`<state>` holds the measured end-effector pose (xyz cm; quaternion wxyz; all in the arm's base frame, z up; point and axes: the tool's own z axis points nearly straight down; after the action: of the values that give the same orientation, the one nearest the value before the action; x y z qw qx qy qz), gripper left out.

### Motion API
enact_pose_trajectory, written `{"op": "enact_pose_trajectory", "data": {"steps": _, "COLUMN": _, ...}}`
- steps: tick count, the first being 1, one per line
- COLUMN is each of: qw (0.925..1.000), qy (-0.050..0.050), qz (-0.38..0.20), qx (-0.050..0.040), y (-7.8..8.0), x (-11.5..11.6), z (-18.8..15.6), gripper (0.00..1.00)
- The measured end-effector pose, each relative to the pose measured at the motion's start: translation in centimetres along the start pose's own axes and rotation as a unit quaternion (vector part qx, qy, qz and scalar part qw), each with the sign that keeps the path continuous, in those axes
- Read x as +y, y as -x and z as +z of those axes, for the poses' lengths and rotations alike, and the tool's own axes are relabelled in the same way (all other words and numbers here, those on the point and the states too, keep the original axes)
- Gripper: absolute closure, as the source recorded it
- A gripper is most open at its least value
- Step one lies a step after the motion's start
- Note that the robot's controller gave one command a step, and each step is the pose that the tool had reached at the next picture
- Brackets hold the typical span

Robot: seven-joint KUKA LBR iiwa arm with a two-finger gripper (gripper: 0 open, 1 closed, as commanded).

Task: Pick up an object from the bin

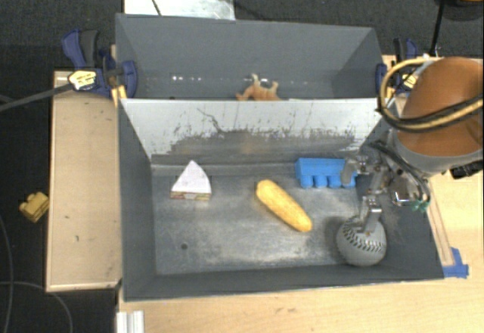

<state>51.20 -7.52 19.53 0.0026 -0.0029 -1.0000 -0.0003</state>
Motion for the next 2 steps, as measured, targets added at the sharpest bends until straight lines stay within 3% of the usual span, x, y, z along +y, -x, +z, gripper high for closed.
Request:
{"op": "enact_pose_trajectory", "data": {"steps": 1, "qw": 1.0000, "qy": 0.000, "qz": -0.001, "qx": -0.0042, "y": 0.2, "x": 0.0, "z": -0.4, "gripper": 0.00}}
{"op": "enact_pose_trajectory", "data": {"steps": 2, "qw": 1.0000, "qy": -0.001, "qz": -0.001, "qx": -0.0053, "y": 0.2, "x": 4.5, "z": 1.8, "gripper": 0.00}}
